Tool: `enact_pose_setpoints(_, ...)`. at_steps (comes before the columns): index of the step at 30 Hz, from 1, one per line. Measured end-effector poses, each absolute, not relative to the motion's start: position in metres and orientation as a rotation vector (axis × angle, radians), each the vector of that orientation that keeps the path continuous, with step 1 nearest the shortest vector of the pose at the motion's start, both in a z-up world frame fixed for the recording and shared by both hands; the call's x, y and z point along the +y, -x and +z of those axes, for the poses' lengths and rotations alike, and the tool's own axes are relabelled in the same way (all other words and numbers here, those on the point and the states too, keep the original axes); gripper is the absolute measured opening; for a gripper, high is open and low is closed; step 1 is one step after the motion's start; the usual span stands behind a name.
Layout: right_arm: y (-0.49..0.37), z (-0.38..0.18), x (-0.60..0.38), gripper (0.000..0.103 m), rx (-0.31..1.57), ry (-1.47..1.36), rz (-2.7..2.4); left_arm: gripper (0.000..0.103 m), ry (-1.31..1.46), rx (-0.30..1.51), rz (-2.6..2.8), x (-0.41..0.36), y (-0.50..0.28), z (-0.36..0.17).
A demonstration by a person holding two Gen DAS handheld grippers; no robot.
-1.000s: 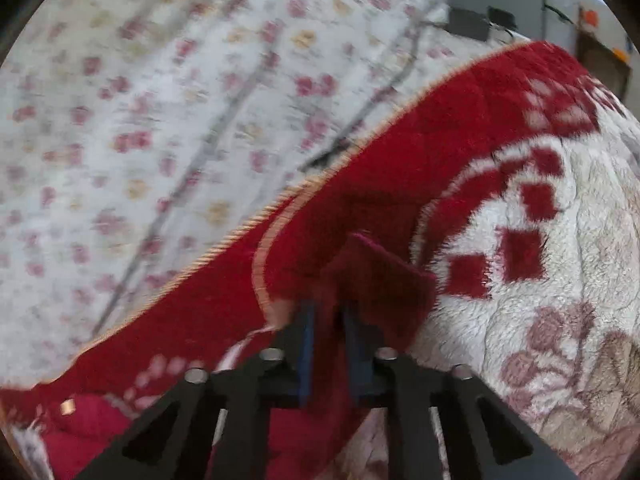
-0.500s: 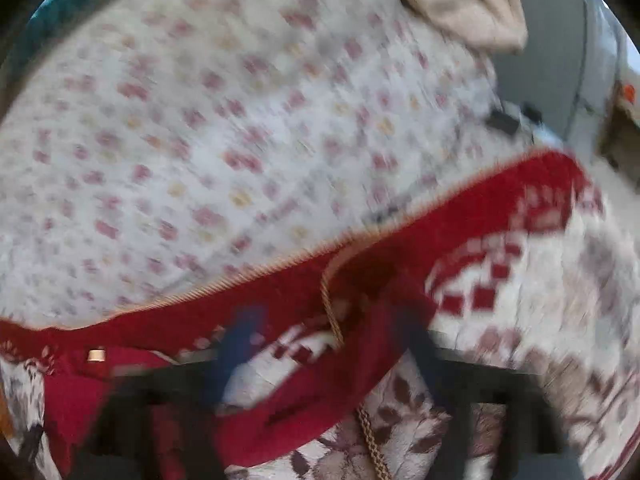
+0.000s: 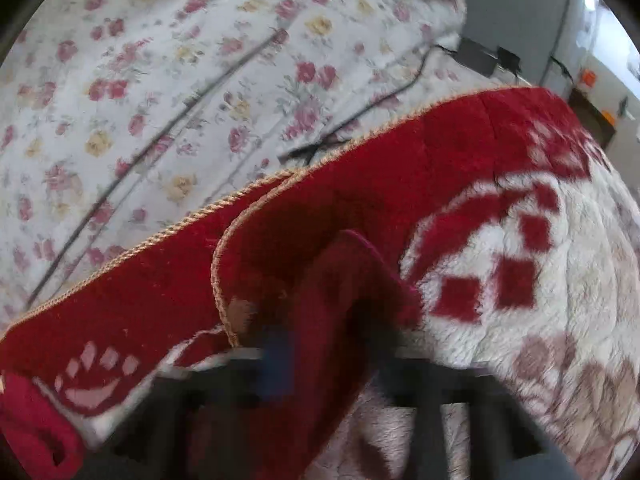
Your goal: Fold small clothes
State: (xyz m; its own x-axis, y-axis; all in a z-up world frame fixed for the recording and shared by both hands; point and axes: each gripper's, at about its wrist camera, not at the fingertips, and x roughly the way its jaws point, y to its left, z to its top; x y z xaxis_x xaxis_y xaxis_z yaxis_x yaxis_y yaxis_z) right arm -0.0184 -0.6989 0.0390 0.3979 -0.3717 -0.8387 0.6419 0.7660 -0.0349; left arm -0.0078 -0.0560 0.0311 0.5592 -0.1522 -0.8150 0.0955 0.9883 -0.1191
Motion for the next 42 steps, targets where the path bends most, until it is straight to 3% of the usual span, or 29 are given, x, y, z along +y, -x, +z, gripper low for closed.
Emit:
enact_pose_setpoints(2, 0.034, 0.050, -0.708, 0.008, 0.941, -0.376, -0.625, 0.065, 0.071, 0.957, -0.146, -0.054, 0.010, 0.035)
enact_pose_setpoints(12, 0.112, 0.191, -0.644, 0.008, 0.559, -0.551, -0.149, 0.066, 0.114, 0.902, -0.133, -0.042, 0.021, 0.053)
enact_pose_setpoints(21, 0.098, 0.260, -0.464, 0.008, 0.595, -0.370, 0.431, 0.065, 0.163, 0.850, -0.165, -0.034, 0.029, 0.067)
enact_pose_setpoints(25, 0.057, 0.247, -0.378, 0.008, 0.699, -0.256, 0.596, 0.065, 0.198, 0.813, -0.183, -0.028, 0.030, 0.074)
enact_pose_setpoints(28, 0.011, 0.208, -0.319, 0.010, 0.846, -0.209, 0.658, 0.065, 0.208, 0.817, -0.191, -0.025, 0.026, 0.074)
enact_pose_setpoints(29, -0.003, 0.194, -0.309, 0.023, 0.893, -0.189, 0.643, 0.065, 0.209, 0.820, -0.191, -0.025, 0.024, 0.073)
enact_pose_setpoints(30, -0.016, 0.178, -0.300, 0.044, 0.938, -0.178, 0.618, 0.065, 0.213, 0.823, -0.194, -0.024, 0.023, 0.072)
enact_pose_setpoints(31, -0.021, 0.170, -0.297, 0.049, 0.944, -0.184, 0.605, 0.065, 0.222, 0.825, -0.199, -0.023, 0.021, 0.072)
enact_pose_setpoints(42, 0.047, 0.119, -0.383, 0.050, 0.860, -0.180, 0.338, 0.065, 0.206, 0.842, -0.245, -0.042, 0.015, 0.065)
